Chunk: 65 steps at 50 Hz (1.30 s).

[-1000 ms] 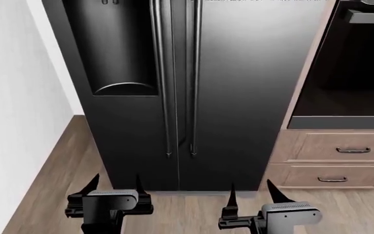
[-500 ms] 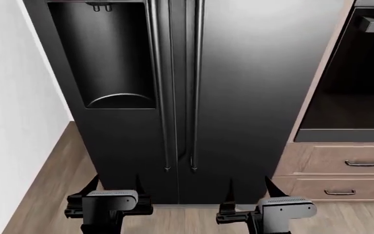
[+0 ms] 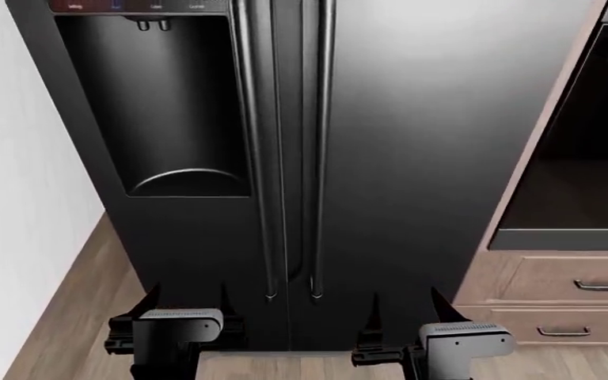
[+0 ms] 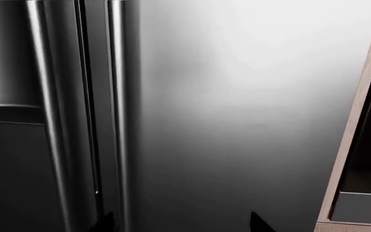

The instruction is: Open the fridge door

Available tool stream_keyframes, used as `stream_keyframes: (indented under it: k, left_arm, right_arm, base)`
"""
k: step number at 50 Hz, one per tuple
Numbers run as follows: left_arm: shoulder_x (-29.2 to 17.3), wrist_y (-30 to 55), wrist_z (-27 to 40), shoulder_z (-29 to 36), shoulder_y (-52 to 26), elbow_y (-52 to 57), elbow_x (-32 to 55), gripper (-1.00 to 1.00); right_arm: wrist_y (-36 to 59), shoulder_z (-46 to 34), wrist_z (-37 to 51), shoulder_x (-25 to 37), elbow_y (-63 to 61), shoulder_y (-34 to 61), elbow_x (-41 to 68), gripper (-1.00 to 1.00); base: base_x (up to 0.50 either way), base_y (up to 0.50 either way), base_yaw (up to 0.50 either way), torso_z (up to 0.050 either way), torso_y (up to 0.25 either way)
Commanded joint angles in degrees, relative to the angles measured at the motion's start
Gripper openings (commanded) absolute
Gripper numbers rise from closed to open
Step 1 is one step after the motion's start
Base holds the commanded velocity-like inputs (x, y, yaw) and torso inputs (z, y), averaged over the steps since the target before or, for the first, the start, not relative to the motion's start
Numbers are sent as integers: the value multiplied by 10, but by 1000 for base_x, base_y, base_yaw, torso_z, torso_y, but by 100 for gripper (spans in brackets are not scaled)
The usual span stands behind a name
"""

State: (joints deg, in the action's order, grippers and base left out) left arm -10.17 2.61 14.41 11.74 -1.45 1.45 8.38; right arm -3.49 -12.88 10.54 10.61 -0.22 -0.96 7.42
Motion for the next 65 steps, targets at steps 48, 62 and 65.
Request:
stream_keyframes:
  k: [48, 62, 65]
  left_arm:
    - [-4, -9, 1, 5, -5, -10, 16, 100]
    - [-6, -12, 7, 11, -4, -10, 16, 100]
    - [-7, -13, 7, 11, -4, -10, 17, 100]
  right_arm:
    - [24, -13, 0, 6, -29, 0, 19, 100]
    - [14, -15, 21, 6, 1, 15, -1, 100]
    - [4, -12, 23, 11, -10, 0, 2, 100]
  base:
    - [124, 0, 0, 0, 0]
    - [5, 28, 0, 0, 0]
    - [53, 219, 0, 0, 0]
